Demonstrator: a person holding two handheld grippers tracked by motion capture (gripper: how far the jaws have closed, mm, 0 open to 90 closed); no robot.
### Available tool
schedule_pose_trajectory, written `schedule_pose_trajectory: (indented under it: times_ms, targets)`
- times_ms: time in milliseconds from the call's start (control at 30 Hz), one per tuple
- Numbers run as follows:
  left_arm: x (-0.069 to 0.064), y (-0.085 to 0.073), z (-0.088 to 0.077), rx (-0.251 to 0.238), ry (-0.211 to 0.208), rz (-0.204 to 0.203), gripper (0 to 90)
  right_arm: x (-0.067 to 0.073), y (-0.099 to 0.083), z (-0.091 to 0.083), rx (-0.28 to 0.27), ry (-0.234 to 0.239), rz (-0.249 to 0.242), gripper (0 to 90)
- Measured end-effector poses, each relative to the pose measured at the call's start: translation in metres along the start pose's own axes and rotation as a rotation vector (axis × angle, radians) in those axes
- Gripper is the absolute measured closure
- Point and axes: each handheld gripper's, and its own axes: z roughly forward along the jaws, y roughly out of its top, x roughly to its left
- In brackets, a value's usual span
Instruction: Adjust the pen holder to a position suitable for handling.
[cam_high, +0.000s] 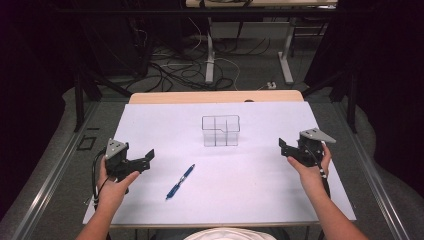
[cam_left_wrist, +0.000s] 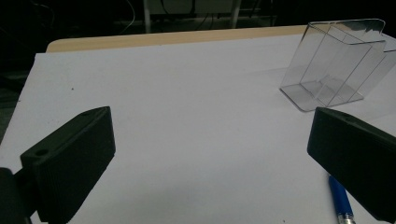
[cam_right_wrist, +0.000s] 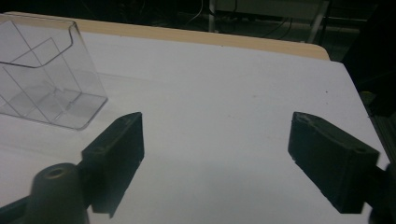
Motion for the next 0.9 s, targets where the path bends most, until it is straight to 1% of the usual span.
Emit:
schedule_pose_trajectory:
  times_ms: [33,67,133,167,200,233,300,333,500,533,667,700,733,833,900]
  targets:
    - [0.0,0.0,0.0,-0.001,0.001,-0.002,0.8,0.0,0.0,0.0,0.0,0.0,0.0,27.9]
    - [0.001,-0.001,0.0,-0.005,-0.001,-0.007,0.8,0.005,0.002,0.0,-0.005,0.011,0.003,31.9]
    - [0.002,-0.001,0.001,-0.001,-0.001,-0.004,0.8,0.009,0.004,0.001,-0.009,0.031,0.001,34.6]
    - [0.003,-0.001,0.001,0.0,0.0,-0.009,0.8,0.011,0.005,0.001,-0.005,0.039,-0.007,35.9]
    - [0.003,-0.002,0.001,0.001,-0.001,-0.012,0.8,0.011,0.005,0.001,-0.005,0.039,-0.007,35.9]
    - [0.003,-0.002,0.001,0.002,0.0,-0.013,1.1,0.014,0.007,0.003,-0.001,0.045,-0.015,36.2]
    - [0.004,-0.002,0.001,0.0,0.002,-0.015,1.1,0.017,0.009,0.004,-0.003,0.046,-0.009,37.4]
    - [0.003,-0.002,0.001,-0.002,0.003,-0.017,1.1,0.019,0.012,0.006,0.015,0.066,-0.001,41.4]
    - [0.003,-0.002,0.0,-0.001,0.007,-0.021,1.4,0.023,0.02,0.012,0.036,0.063,0.01,43.1]
    - [0.004,-0.002,0.0,0.004,0.007,-0.016,1.4,0.026,0.023,0.014,0.038,0.069,0.009,45.6]
    - [0.004,-0.003,0.0,0.005,0.009,-0.012,1.4,0.03,0.028,0.019,0.038,0.072,0.006,49.4]
    - [0.004,-0.003,0.0,0.005,0.01,-0.011,1.4,0.033,0.031,0.022,0.043,0.074,0.012,51.3]
    - [0.004,-0.003,0.0,0.006,0.009,-0.011,1.4,0.033,0.031,0.022,0.043,0.074,0.012,51.3]
    - [0.005,-0.003,0.0,0.006,0.011,-0.014,1.6,0.037,0.035,0.031,0.053,0.09,0.025,55.6]
    - [0.005,-0.004,0.0,0.006,0.012,-0.015,1.6,0.04,0.037,0.035,0.057,0.096,0.008,58.7]
